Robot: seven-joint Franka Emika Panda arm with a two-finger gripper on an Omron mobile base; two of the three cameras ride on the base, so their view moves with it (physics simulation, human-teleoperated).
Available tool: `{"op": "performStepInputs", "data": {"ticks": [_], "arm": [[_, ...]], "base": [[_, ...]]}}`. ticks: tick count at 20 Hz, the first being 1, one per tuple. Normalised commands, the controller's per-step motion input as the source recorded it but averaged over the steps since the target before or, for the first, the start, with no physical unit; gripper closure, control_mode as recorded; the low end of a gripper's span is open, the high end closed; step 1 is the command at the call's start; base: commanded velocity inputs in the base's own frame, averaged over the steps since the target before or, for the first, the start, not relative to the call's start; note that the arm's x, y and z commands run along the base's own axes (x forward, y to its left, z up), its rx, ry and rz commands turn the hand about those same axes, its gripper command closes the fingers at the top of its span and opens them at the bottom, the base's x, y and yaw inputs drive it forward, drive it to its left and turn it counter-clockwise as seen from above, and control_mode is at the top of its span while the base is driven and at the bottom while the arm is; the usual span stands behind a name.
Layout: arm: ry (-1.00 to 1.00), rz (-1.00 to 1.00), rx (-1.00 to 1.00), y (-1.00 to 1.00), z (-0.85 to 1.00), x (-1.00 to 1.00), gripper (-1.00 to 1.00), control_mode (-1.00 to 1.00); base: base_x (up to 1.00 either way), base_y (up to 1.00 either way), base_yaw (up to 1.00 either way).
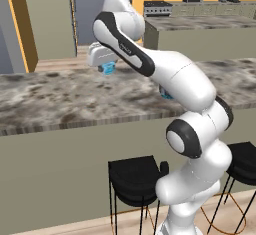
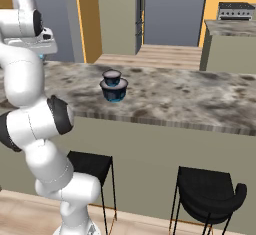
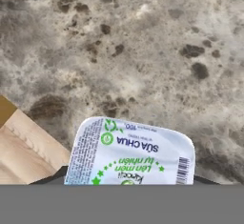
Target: Stack the yogurt containers by placing the smaller containers on top of the larger containers.
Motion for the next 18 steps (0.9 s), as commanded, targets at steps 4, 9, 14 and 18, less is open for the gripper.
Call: {"op": "performStepInputs", "data": {"ticks": [4, 9, 14, 18], "arm": [[0.00, 0.00, 0.00, -0.35, 0.22, -0.21, 1.00, -1.00], [0.00, 0.00, 0.00, -0.34, 0.19, -0.18, 1.00, -1.00], [0.00, 0.00, 0.00, -0.35, 0.15, -0.18, 1.00, -1.00], [0.00, 0.00, 0.00, -0.36, 0.06, -0.07, 1.00, -1.00]], "base": [[0.00, 0.00, 0.00], [0.00, 0.00, 0.00], [0.00, 0.00, 0.00], [0.00, 0.00, 0.00]]}}
